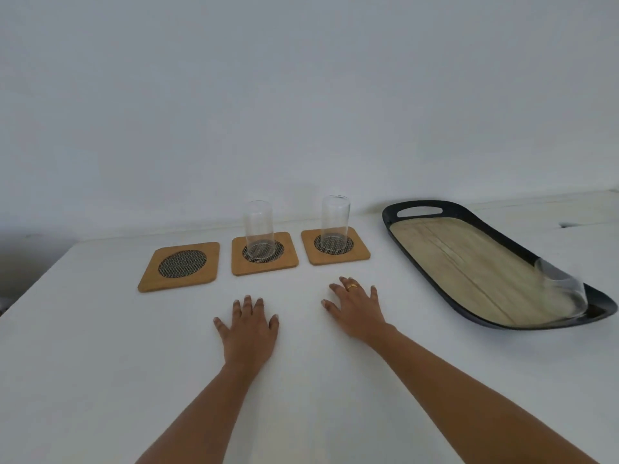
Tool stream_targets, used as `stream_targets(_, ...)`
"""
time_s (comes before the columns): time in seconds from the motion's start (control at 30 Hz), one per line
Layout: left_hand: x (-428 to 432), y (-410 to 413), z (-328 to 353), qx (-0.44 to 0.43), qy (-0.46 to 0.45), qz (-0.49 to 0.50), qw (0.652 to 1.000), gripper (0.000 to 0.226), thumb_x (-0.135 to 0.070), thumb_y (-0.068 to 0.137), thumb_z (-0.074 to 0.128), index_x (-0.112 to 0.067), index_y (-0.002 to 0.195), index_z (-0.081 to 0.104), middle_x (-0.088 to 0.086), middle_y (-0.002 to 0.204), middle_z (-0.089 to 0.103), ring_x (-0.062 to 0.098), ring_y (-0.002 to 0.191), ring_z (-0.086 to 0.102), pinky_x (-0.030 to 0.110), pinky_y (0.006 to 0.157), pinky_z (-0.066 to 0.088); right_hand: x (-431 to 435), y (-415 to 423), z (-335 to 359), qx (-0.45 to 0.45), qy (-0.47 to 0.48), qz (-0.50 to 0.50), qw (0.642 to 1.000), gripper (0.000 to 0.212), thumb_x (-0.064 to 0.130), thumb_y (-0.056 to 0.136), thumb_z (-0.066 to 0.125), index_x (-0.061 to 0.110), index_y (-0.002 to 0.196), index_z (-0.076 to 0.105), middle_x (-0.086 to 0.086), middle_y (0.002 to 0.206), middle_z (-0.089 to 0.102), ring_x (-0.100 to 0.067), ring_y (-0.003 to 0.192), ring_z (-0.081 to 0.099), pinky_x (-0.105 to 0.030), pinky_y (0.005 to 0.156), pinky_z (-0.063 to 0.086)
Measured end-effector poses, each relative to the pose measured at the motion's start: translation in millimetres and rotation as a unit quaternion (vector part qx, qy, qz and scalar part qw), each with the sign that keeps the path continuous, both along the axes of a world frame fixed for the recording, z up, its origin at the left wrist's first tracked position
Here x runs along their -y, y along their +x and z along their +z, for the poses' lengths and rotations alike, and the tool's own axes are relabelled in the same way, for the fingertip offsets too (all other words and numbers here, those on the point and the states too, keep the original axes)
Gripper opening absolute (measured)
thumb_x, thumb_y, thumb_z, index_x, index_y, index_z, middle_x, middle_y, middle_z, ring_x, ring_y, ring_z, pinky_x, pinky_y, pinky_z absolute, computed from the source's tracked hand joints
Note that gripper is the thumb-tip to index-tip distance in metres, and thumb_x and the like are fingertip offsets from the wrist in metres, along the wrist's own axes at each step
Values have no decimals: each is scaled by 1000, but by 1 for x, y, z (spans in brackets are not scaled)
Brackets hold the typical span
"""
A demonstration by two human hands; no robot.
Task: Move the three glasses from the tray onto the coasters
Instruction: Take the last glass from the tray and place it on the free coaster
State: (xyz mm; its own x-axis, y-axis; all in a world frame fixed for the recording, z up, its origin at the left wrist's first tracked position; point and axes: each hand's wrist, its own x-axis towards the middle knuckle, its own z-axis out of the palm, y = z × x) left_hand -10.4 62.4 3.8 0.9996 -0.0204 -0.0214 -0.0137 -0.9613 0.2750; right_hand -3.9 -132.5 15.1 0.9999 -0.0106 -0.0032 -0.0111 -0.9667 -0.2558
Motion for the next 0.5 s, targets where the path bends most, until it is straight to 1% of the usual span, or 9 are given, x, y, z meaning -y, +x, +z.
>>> stream_targets(0.13, 36, 1, 2, -9, -9, -54, 998, 56, -41, 96, 26, -17, 145, 15, 5, 158, 10, 22, 147, 5, 59, 115, 7, 53, -13, 21, 45, -28, -76, 996, 53, 45, 99, 31, 19, 144, 32, -4, 158, 23, -18, 148, 13, -52, 118, 7)
stream_targets(0.23, 69, 2, 4, 3, -19, -115, 993, 56, -42, 96, 27, -20, 146, 12, 3, 158, 9, 21, 147, 4, 57, 116, 8, 94, -23, 34, 50, -56, -147, 986, 53, 45, 98, 33, 17, 143, 32, -7, 157, 23, -22, 147, 15, -54, 116, 11)
stream_targets(0.37, 107, 7, 9, 26, -14, -185, 982, 56, -43, 96, 28, -21, 145, 13, 2, 158, 8, 20, 147, 5, 55, 116, 7, 147, -38, 41, 39, -59, -238, 969, 53, 39, 98, 35, 14, 144, 29, -10, 158, 18, -27, 148, 9, -57, 116, 9)
stream_targets(0.5, 125, 11, 8, 33, -13, -201, 979, 56, -43, 96, 28, -20, 145, 15, 3, 158, 10, 20, 147, 5, 55, 116, 9, 188, -49, 42, 46, -79, -328, 940, 56, 39, 93, 45, 12, 141, 33, -15, 159, 10, -31, 148, -1, -55, 117, 10)
